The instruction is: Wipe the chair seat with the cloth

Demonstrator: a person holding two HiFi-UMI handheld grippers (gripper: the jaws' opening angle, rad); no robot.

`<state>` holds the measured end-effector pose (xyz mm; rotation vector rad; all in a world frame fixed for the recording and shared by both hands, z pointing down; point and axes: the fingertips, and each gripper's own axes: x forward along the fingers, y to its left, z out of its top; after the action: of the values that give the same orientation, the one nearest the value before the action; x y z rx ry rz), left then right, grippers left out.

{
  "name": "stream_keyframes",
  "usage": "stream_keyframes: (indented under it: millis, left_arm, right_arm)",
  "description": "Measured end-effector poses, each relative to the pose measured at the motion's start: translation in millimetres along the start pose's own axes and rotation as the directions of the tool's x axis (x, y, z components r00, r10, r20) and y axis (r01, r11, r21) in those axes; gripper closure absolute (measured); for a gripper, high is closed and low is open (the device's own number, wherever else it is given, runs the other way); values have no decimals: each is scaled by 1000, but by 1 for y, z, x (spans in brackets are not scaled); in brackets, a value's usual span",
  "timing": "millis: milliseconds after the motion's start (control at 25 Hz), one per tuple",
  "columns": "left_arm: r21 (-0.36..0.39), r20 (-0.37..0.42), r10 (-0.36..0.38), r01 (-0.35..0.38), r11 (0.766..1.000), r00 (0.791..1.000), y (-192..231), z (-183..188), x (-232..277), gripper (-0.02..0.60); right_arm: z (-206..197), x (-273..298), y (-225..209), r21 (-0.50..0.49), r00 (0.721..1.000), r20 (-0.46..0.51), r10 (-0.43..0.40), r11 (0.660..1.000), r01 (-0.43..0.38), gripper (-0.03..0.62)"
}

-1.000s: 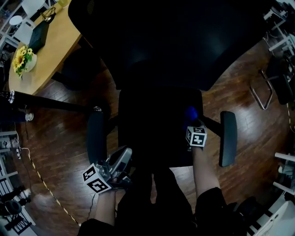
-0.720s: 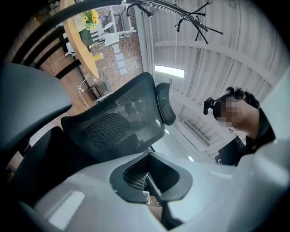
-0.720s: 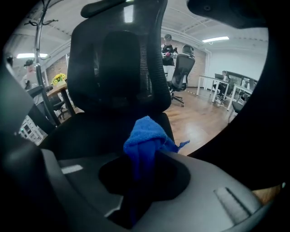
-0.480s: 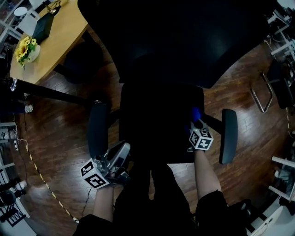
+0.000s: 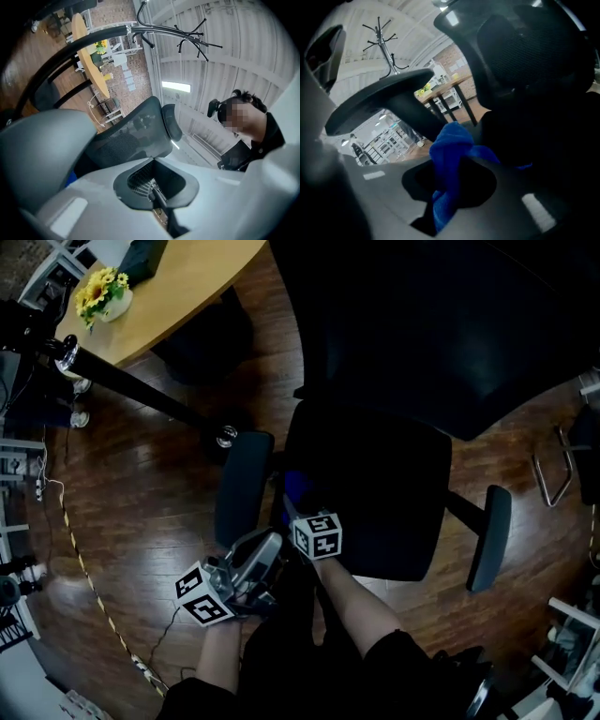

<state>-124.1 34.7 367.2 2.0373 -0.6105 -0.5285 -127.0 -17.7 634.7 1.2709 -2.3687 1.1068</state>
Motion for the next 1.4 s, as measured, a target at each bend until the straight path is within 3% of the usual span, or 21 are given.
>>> stream_keyframes:
  millis: [120, 240, 480, 600, 800, 1080, 1200, 1400]
  left_arm:
    - [4, 14, 14, -14, 1000, 1000, 1, 3, -10, 589]
    - [7, 24, 20, -20, 1000, 1000, 5, 6, -19, 589]
    - [15, 11, 17, -17, 1000, 1000, 4, 1, -20, 589]
    - [22, -8, 6, -6, 1000, 1000, 1, -3, -13, 589]
    - [17, -51, -18, 19, 1000, 999, -1, -20, 1, 589]
    - [-6, -131, -55, 55, 998, 990, -4, -39, 27, 589]
    - [-2, -143, -59, 60, 998, 988, -10, -44, 34, 589]
    - [-4, -149, -64, 65, 998, 987, -11, -45, 41, 589]
  right_arm:
    - [-23, 24, 39, -48, 992, -105, 63, 996, -69, 530]
    - [-35, 34, 41, -106, 989, -146, 11, 994, -26, 530]
    - [-40, 12, 0, -105, 992, -116, -57, 993, 45, 530]
    - [-46, -23, -52, -56, 981, -105, -166, 985, 160, 530]
    - [-62, -118, -160, 1, 928, -96, -359, 933, 361, 530]
    - [-60, -277, -271, 137, 782, -47, -622, 771, 622, 530]
    - [-59, -306, -285, 168, 771, -33, -636, 757, 632, 530]
    - [-58, -308, -284, 224, 763, -2, -646, 743, 630, 530]
